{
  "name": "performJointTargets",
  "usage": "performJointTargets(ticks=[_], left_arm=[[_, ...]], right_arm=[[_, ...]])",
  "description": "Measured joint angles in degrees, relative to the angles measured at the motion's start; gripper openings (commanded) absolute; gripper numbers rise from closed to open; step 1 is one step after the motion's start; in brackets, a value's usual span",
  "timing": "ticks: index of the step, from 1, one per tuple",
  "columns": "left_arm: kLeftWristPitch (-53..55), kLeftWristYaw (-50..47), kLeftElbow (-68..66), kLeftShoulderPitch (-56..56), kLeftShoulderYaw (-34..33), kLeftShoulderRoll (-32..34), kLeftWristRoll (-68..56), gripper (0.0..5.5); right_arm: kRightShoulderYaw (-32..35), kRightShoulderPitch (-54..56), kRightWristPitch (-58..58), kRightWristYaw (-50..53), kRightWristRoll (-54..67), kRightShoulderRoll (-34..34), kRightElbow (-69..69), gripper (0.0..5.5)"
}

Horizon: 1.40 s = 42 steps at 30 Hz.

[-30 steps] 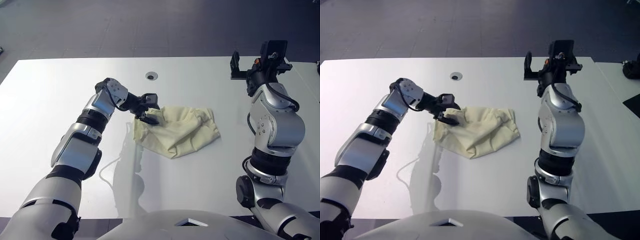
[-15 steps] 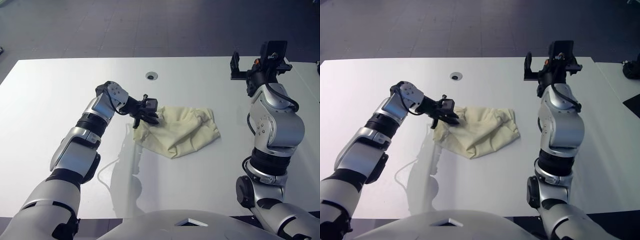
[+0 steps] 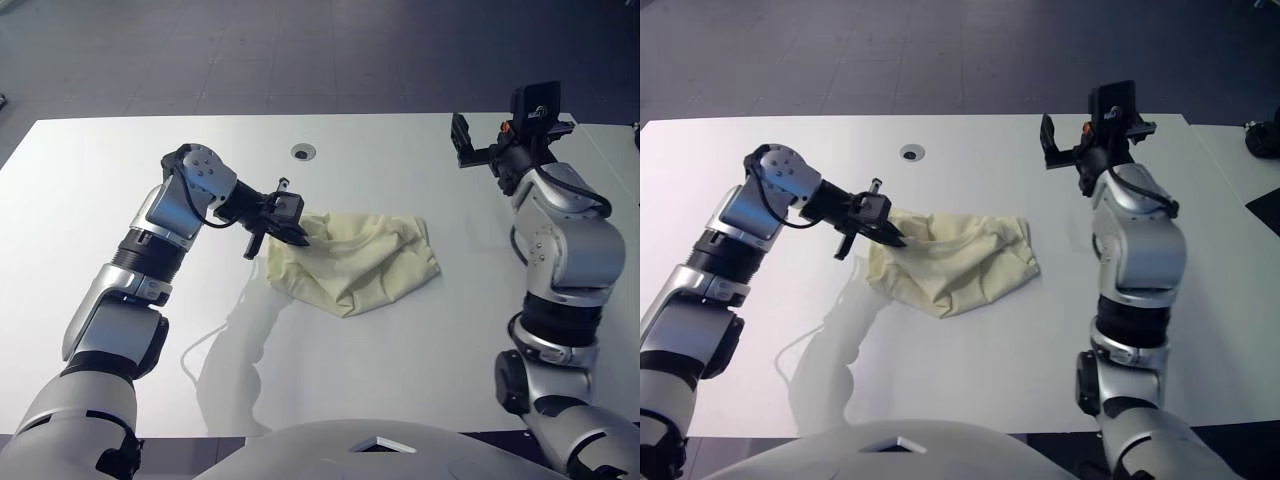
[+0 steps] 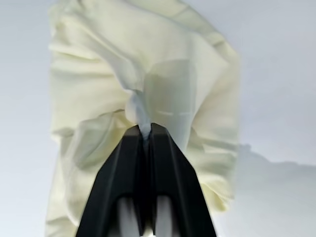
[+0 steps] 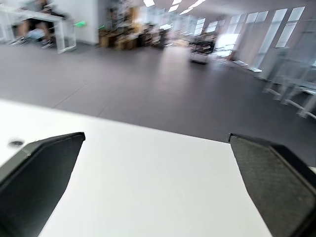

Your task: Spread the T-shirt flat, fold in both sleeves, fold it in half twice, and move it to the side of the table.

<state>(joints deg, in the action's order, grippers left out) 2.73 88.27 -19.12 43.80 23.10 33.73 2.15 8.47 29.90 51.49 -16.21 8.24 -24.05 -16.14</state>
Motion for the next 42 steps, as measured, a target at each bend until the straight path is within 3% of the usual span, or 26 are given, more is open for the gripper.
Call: performJointTargets(ticks=[7, 11, 16, 25, 42], left_arm=[[4.7, -1.7, 12.8, -5.3, -0.2, 1.5, -1.7, 0.01], [8.2, -3.0, 20.4, -7.9, -0.1, 2.5, -2.4, 0.01], [10.6, -3.5, 25.3, -9.3, 0.0, 3.6, -3.2, 0.01], [11.7, -3.9, 28.0, -10.1, 0.7, 4.5, -3.5, 0.00], [12.1, -3.8, 29.3, -9.9, 0.7, 7.2, -4.7, 0.00]], right_arm=[[-12.9, 9.1, -5.5, -29.7, 5.3, -11.4, 14.5, 5.40], [-22.8, 14.5, -14.8, -43.1, 1.6, -14.5, 22.3, 5.40], [-29.5, 17.3, -24.1, -53.7, -2.8, -16.3, 27.4, 5.40], [-35.5, 18.5, -34.7, -60.0, -9.7, -14.6, 33.8, 4.08], [-37.2, 14.9, -38.9, -63.8, -13.8, -14.2, 34.7, 1.22]])
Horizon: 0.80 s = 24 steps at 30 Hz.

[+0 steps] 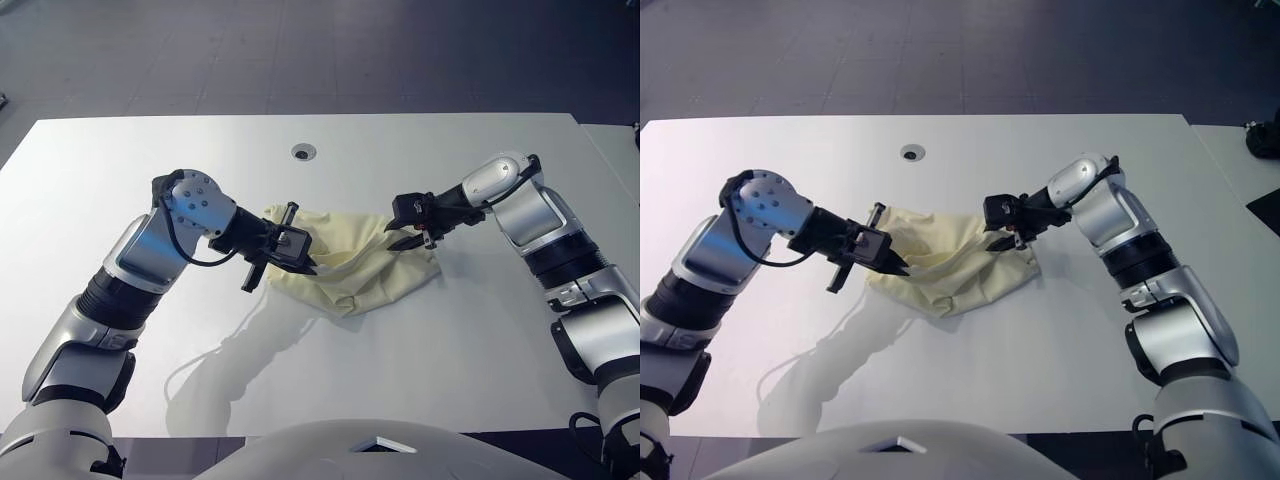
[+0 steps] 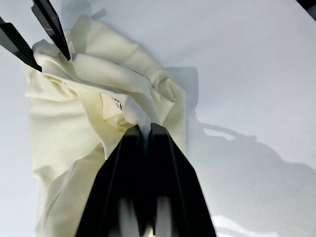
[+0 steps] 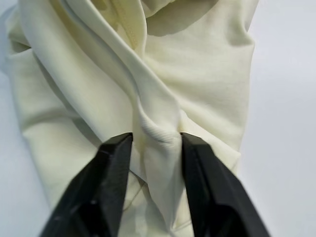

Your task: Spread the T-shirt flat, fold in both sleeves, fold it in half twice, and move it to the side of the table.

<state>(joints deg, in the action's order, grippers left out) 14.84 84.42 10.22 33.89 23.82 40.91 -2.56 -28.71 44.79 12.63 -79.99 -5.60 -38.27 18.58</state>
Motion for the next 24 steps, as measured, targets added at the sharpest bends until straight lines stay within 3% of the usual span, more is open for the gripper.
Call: performJointTargets(ticks=[8, 18, 24], left_arm=[[0.0, 0.0, -0.4, 0.5, -0.2, 0.4, -0.3, 0.00], [-1.2, -0.1, -8.8, 5.9, -3.0, 0.6, -2.1, 0.00], [-8.5, 0.2, -31.0, 18.7, -3.4, -0.2, 1.0, 0.00]], right_arm=[[1.2, -0.4, 0.0, -0.3, 0.0, -0.3, -0.1, 0.01], [5.3, 4.9, 0.9, -4.2, 2.8, -0.4, 4.0, 0.01], [8.2, 19.8, -2.6, -2.1, 2.6, 4.0, 23.4, 0.01]])
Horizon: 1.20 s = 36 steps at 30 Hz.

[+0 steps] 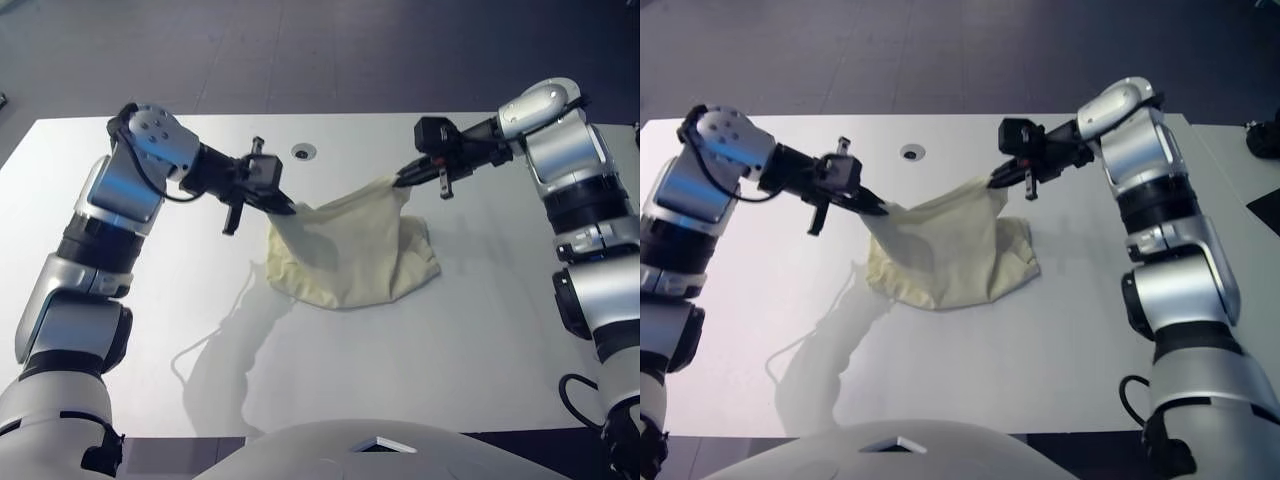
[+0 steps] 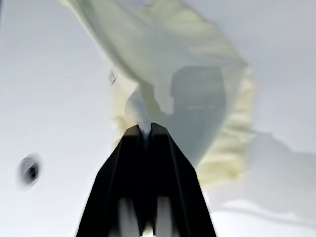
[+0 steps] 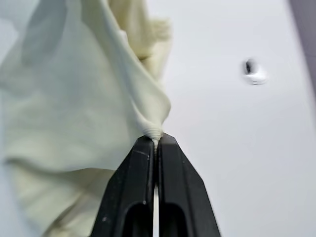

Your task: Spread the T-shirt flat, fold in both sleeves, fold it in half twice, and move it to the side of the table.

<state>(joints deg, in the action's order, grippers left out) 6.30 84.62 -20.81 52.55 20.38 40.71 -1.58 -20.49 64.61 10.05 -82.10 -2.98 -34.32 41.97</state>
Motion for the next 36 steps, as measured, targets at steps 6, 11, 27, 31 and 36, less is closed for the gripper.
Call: performJointTargets(ticks=[6, 11, 27, 31, 36], left_arm=[[-9.5, -14.4, -31.9, 17.8, 0.3, -8.4, 8.4, 0.00], [-9.5, -34.8, -49.5, 28.0, 0.3, -14.2, 15.0, 0.00], [-10.9, -83.2, -57.0, 38.5, -1.5, -19.4, 26.8, 0.00], [-11.9, -85.6, -57.1, 38.5, -0.5, -19.4, 29.7, 0.00], [-12.0, -90.2, -57.1, 38.5, 0.2, -19.4, 32.3, 0.00]], right_arm=[[0.8, 12.4, -8.3, 15.1, -4.8, 6.8, 21.1, 0.01], [1.4, 17.7, -11.7, 36.6, -10.1, 11.4, 31.5, 0.01], [0.6, 27.1, -16.7, 87.0, -26.9, 14.4, 36.4, 0.01], [-0.2, 27.1, -18.0, 90.7, -29.6, 14.3, 36.7, 0.01], [-3.0, 27.1, -19.6, 98.3, -34.9, 13.4, 36.7, 0.01]])
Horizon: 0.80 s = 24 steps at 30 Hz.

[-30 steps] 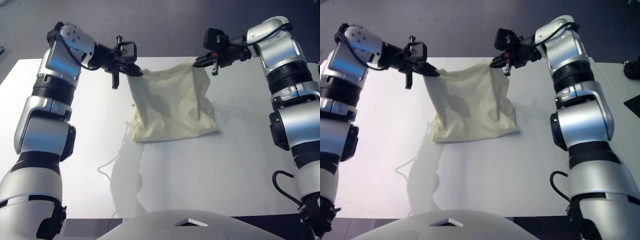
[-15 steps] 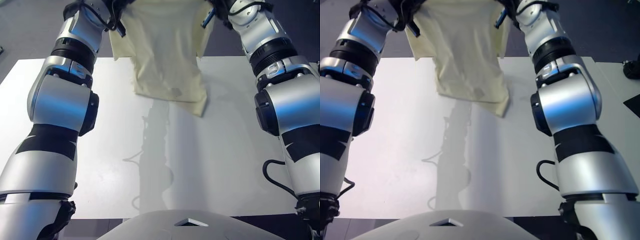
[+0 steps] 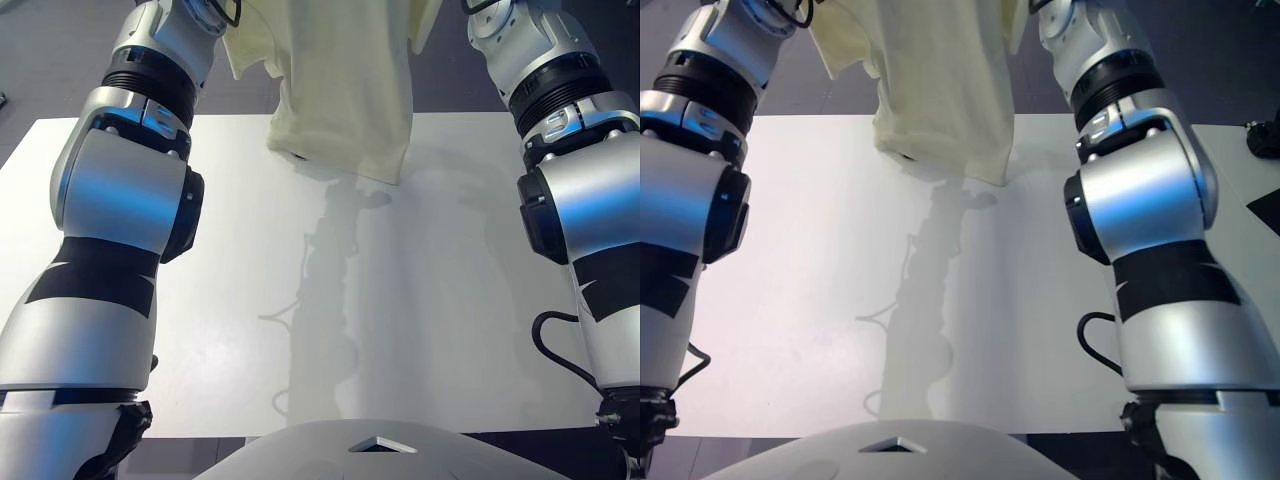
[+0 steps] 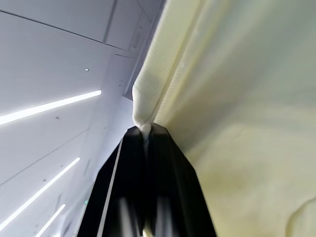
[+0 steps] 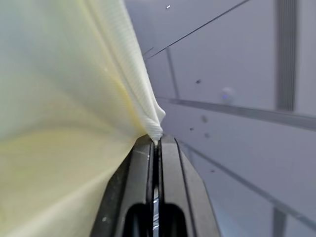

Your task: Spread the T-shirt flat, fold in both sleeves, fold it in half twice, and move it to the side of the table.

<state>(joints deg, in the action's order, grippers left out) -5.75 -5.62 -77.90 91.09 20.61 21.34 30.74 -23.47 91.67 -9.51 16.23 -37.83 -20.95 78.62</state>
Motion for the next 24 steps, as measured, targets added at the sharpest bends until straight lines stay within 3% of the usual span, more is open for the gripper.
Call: performJointTargets(ticks=[14, 19, 24], left_arm=[[1.8, -2.9, -0.2, 3.9, 0.3, 0.3, 4.0, 0.00], [1.7, 0.0, -0.4, 4.1, 0.3, 0.2, 4.1, 0.00], [-4.3, 9.5, 0.1, 2.5, -0.4, 0.6, 2.6, 0.00]], right_arm=[[-1.5, 3.8, 1.1, 2.2, -5.5, -1.3, 0.6, 0.01], [2.2, 4.2, 0.0, -2.8, -2.3, -1.2, 0.7, 0.01], [9.6, 1.8, -4.8, -14.2, 6.6, -1.6, 0.2, 0.01]])
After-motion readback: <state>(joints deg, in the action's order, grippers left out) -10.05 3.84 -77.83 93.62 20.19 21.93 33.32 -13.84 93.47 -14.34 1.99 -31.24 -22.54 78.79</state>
